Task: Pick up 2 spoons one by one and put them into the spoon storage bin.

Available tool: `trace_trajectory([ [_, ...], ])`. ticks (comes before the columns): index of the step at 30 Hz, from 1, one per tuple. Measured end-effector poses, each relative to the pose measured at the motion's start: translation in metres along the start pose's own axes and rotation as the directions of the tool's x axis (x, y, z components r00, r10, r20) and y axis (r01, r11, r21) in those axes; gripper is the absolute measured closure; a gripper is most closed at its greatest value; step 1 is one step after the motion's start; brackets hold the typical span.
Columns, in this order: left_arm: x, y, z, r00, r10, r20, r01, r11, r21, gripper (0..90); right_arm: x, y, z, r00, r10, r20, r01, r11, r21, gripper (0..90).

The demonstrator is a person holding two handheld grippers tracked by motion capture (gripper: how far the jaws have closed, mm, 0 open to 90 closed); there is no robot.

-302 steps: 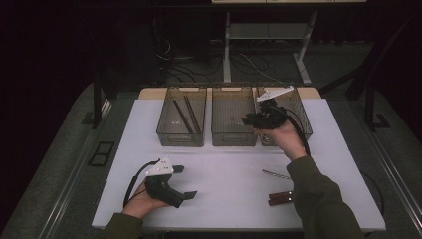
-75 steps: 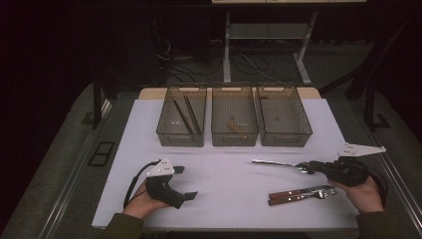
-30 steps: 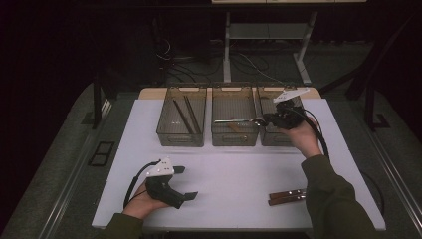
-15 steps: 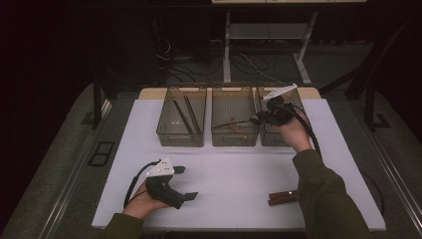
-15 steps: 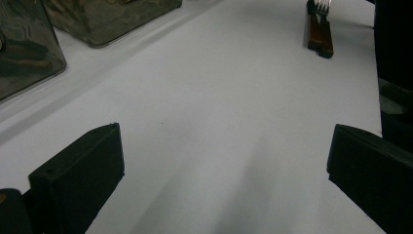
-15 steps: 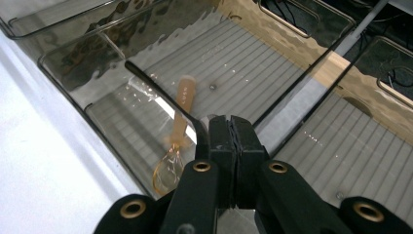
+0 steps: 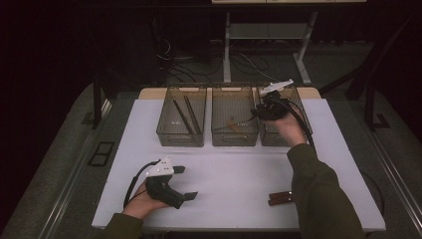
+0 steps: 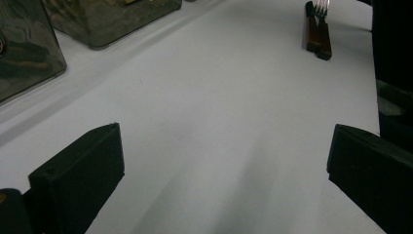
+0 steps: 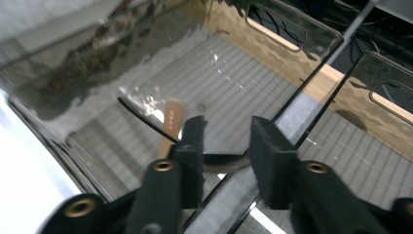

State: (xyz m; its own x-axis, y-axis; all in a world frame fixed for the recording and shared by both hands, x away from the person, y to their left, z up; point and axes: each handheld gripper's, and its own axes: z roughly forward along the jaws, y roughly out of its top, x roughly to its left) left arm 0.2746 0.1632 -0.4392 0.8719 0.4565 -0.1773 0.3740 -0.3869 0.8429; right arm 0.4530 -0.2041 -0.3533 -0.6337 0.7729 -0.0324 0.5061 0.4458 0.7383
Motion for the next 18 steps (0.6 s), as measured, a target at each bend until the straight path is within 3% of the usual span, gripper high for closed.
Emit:
trace_trajectory([
  [6, -0.001, 0.000, 0.001, 1.0000, 0.002, -0.001, -0.002, 1.0000, 0.001, 0.0, -0.003, -0.003, -0.007, 0.9996, 0.027, -0.009, -0.027, 0.999, -0.020, 51.7],
  [10, 0.000, 0.000, 0.000, 1.0000, 0.005, -0.001, -0.005, 1.0000, 0.006, 0.0, -0.004, -0.005, -0.011, 0.9984, 0.045, -0.034, -0.045, 0.999, -0.016, 61.1],
  [18, 0.000, 0.000, 0.001, 1.0000, 0.005, -0.001, -0.005, 0.9999, 0.009, 0.0, -0.011, -0.020, -0.011, 0.9961, 0.085, -0.023, -0.085, 0.996, 0.009, 71.8],
])
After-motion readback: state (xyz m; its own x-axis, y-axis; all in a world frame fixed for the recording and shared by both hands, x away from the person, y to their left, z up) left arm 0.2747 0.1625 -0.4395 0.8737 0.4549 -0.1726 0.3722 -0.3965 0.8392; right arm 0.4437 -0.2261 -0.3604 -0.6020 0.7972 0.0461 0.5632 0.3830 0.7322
